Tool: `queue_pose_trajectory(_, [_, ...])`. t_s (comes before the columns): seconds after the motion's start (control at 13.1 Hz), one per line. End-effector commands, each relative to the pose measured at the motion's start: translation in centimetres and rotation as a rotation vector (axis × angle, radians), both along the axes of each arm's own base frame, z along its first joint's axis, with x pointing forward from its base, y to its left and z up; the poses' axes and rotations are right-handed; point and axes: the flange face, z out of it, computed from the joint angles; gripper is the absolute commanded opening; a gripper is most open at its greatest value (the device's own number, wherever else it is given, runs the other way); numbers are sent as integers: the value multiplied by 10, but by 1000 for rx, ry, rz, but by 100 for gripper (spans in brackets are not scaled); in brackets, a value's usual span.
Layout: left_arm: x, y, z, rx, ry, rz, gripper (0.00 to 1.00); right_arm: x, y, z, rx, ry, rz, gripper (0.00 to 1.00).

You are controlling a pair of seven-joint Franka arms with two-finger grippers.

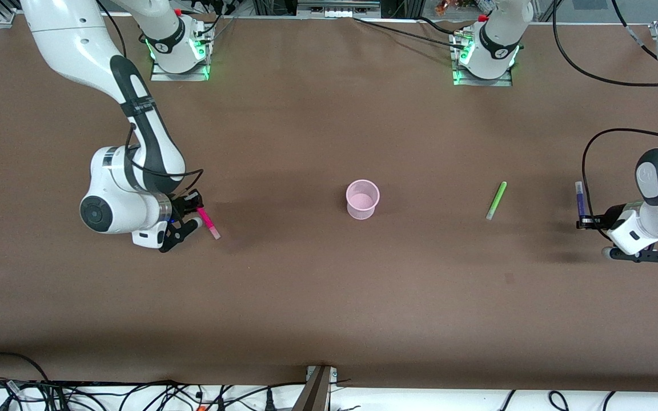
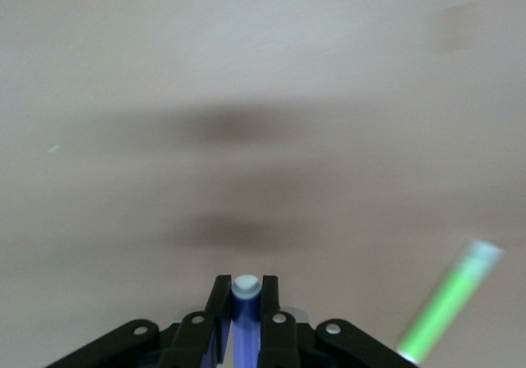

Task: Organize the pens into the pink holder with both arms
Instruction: 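Lift the pink marker with the right gripper while the left grasps the blue marker, then carry the blue marker with the left gripper over the pink cup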

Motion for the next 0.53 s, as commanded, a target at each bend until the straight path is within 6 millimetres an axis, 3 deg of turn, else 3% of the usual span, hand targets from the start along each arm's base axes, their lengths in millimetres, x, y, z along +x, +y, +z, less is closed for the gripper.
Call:
queue_pose_trajectory(0.0, [16,-73,39,-69,20,-147,0,6,15,24,16,88,-145,0])
queue_pose_trajectory(0.23, [18,-161,46,-197,0,-405,0,5,18,34,31,182,-275,0])
queue_pose_trajectory(0.46, [18,-209,35,-512,-58,-514,0,2,23,42,59,282,-384,0])
